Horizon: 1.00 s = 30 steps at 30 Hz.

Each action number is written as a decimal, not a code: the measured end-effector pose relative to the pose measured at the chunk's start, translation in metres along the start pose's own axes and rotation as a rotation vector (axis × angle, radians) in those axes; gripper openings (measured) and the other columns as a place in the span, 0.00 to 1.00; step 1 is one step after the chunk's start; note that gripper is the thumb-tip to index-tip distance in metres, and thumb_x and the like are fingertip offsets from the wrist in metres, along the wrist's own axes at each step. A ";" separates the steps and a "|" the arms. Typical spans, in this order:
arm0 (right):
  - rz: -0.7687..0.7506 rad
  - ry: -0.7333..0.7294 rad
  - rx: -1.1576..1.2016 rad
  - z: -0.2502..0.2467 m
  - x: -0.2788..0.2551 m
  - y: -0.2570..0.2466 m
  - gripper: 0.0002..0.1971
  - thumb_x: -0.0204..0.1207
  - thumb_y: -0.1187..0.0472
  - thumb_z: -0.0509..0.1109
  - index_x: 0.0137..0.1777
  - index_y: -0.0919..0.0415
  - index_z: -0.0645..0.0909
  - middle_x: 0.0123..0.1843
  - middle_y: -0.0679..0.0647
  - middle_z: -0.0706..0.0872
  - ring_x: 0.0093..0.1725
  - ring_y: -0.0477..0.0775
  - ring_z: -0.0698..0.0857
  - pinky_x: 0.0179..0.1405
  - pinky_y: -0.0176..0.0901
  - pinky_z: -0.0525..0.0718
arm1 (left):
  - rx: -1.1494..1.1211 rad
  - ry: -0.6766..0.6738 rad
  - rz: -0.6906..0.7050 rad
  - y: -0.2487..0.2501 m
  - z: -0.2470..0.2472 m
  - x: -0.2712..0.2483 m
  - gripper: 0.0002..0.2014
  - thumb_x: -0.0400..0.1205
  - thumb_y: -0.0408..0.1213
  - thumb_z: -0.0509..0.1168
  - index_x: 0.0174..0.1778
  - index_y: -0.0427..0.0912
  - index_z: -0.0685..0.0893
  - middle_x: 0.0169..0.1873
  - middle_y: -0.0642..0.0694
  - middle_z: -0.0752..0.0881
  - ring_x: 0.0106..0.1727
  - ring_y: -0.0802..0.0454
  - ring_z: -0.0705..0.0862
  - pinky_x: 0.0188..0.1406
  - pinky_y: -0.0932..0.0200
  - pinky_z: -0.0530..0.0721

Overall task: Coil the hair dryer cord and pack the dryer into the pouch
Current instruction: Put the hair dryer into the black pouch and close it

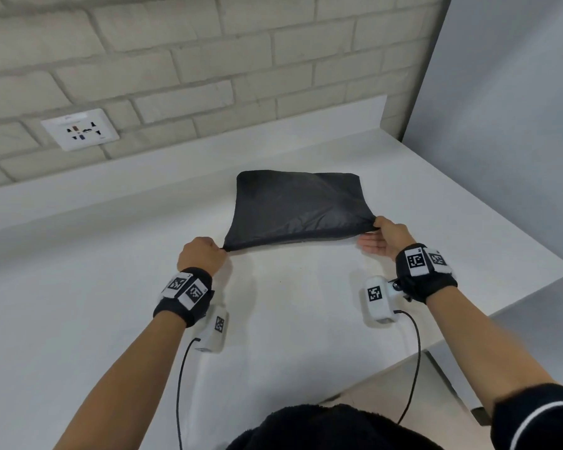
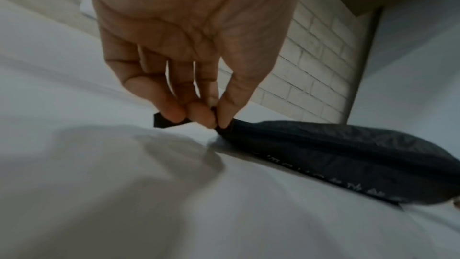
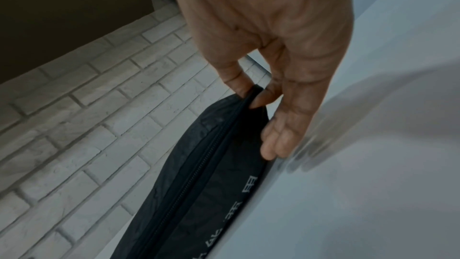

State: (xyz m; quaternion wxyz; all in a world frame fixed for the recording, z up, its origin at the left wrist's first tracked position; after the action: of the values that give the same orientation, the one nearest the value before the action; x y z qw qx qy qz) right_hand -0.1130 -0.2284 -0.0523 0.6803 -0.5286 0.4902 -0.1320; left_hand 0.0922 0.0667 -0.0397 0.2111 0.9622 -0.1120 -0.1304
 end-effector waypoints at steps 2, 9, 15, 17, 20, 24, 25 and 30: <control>0.015 0.011 -0.001 -0.001 -0.001 0.000 0.09 0.78 0.63 0.58 0.46 0.70 0.75 0.38 0.64 0.82 0.35 0.60 0.84 0.24 0.43 0.86 | 0.014 -0.091 -0.018 -0.002 0.004 0.001 0.08 0.76 0.38 0.64 0.38 0.36 0.82 0.38 0.40 0.82 0.48 0.37 0.83 0.45 0.53 0.79; 0.048 -0.026 -0.091 -0.003 0.005 -0.010 0.24 0.74 0.47 0.68 0.61 0.64 0.70 0.44 0.62 0.77 0.38 0.62 0.83 0.46 0.56 0.85 | -0.340 -0.071 -0.063 -0.002 0.002 0.013 0.24 0.76 0.49 0.68 0.57 0.32 0.78 0.56 0.40 0.81 0.63 0.40 0.78 0.60 0.52 0.76; 0.049 -0.117 -0.148 0.024 0.007 -0.022 0.40 0.65 0.39 0.74 0.70 0.64 0.70 0.65 0.60 0.79 0.60 0.65 0.83 0.44 0.54 0.87 | -0.584 -0.176 -0.194 0.019 0.026 0.022 0.32 0.74 0.56 0.67 0.54 0.25 0.79 0.45 0.36 0.80 0.52 0.36 0.81 0.55 0.47 0.82; 0.042 -0.132 -0.140 0.030 0.009 -0.025 0.34 0.65 0.45 0.77 0.65 0.65 0.72 0.65 0.61 0.79 0.58 0.63 0.82 0.34 0.51 0.88 | -0.517 -0.194 -0.184 0.030 0.027 0.018 0.28 0.76 0.53 0.67 0.51 0.25 0.80 0.44 0.36 0.79 0.43 0.40 0.79 0.43 0.54 0.77; 0.071 -0.188 -0.157 0.035 0.014 -0.026 0.31 0.65 0.50 0.79 0.64 0.64 0.73 0.65 0.61 0.80 0.58 0.61 0.82 0.34 0.51 0.88 | -0.457 -0.217 -0.175 0.037 0.034 0.017 0.18 0.78 0.45 0.67 0.40 0.29 0.80 0.43 0.37 0.79 0.35 0.45 0.78 0.27 0.60 0.73; 0.068 -0.254 -0.188 0.051 0.021 -0.025 0.35 0.65 0.52 0.79 0.70 0.63 0.70 0.67 0.61 0.79 0.61 0.62 0.82 0.44 0.54 0.87 | -0.559 -0.191 -0.166 0.031 0.033 0.013 0.09 0.77 0.32 0.65 0.49 0.30 0.82 0.44 0.37 0.80 0.42 0.43 0.78 0.42 0.54 0.79; 0.062 -0.273 -0.196 0.059 0.020 -0.025 0.35 0.65 0.52 0.79 0.70 0.62 0.70 0.67 0.61 0.80 0.62 0.62 0.82 0.47 0.54 0.86 | -0.578 -0.152 -0.179 0.024 0.030 0.012 0.09 0.77 0.31 0.64 0.48 0.30 0.82 0.44 0.37 0.81 0.44 0.43 0.79 0.47 0.52 0.80; 0.020 -0.412 -0.289 0.124 0.005 -0.019 0.32 0.66 0.53 0.78 0.68 0.64 0.72 0.62 0.60 0.82 0.57 0.60 0.83 0.41 0.50 0.87 | -0.514 0.036 -0.242 -0.036 -0.006 0.004 0.06 0.77 0.32 0.60 0.43 0.33 0.79 0.41 0.36 0.81 0.44 0.41 0.79 0.45 0.55 0.77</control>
State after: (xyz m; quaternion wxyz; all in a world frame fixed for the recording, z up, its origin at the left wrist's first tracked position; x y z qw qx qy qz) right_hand -0.0038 -0.1667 -0.0435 0.6845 -0.6313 0.3603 0.0567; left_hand 0.1038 0.0999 -0.0514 0.4328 0.8858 0.0443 -0.1616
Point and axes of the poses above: each hand's wrist, its own x-axis towards the middle knuckle, its own z-axis out of the palm, y = z × x, the point moved 5 cm from there along x, towards the middle knuckle
